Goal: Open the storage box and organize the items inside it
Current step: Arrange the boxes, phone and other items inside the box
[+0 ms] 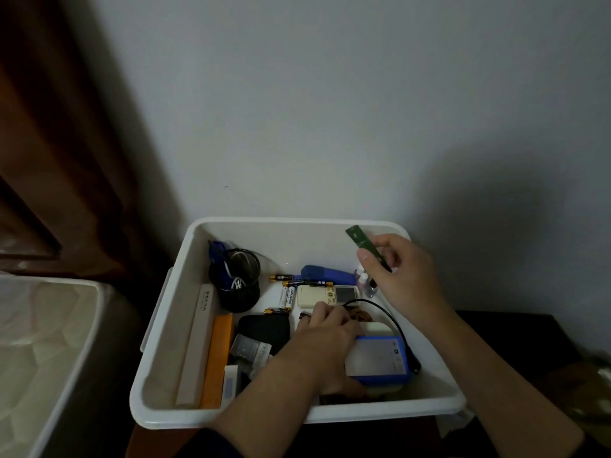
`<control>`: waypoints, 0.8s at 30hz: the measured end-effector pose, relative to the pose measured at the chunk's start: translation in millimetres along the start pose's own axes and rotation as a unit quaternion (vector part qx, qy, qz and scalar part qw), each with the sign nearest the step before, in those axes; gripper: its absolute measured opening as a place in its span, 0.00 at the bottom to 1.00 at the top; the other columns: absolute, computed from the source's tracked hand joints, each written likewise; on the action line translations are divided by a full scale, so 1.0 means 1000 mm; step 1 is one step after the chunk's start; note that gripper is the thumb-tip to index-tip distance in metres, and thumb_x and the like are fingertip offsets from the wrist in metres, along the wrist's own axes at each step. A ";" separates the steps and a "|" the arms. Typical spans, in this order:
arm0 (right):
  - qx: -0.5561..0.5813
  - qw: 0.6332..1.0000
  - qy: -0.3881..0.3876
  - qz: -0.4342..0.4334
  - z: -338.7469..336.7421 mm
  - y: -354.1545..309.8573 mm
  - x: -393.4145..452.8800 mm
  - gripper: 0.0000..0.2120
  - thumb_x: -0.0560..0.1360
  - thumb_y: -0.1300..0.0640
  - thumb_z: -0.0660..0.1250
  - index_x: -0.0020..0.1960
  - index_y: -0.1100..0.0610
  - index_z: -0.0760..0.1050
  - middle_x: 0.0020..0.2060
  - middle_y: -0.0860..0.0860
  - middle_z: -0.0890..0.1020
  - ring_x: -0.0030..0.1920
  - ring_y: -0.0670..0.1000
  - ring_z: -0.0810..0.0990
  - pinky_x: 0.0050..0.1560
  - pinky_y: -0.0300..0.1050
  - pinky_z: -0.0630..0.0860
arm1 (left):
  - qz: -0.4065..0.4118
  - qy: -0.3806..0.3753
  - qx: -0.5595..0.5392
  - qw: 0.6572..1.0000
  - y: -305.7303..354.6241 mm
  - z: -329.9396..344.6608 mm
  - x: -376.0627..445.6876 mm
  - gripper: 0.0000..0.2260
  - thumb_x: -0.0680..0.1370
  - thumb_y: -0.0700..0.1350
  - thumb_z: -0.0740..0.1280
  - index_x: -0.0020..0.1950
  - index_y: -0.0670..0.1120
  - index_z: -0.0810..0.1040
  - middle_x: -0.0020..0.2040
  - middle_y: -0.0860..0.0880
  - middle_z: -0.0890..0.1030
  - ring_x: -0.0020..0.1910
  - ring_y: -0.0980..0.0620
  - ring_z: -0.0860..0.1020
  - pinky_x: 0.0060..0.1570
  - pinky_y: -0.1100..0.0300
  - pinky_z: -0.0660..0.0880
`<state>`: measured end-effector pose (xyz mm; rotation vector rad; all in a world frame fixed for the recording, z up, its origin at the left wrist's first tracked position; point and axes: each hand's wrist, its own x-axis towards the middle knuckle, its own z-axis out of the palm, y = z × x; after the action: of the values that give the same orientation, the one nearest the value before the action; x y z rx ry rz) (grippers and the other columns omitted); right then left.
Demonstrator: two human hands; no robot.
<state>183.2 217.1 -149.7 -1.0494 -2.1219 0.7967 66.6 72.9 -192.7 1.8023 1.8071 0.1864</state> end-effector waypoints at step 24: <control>-0.609 0.728 -0.269 -0.162 -0.012 0.000 0.042 0.10 0.80 0.46 0.69 0.58 0.45 0.84 0.54 0.48 0.81 0.66 0.52 0.71 0.75 0.54 0.54 | -0.035 -0.038 -0.065 0.997 -0.002 -0.005 -0.003 0.46 0.72 0.62 0.78 0.83 0.54 0.57 0.83 0.48 0.54 0.81 0.40 0.56 0.80 0.39 0.56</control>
<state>172.0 254.8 -131.3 -0.9650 -3.2812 -0.7642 62.0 71.3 -188.5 1.6334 1.7603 0.2012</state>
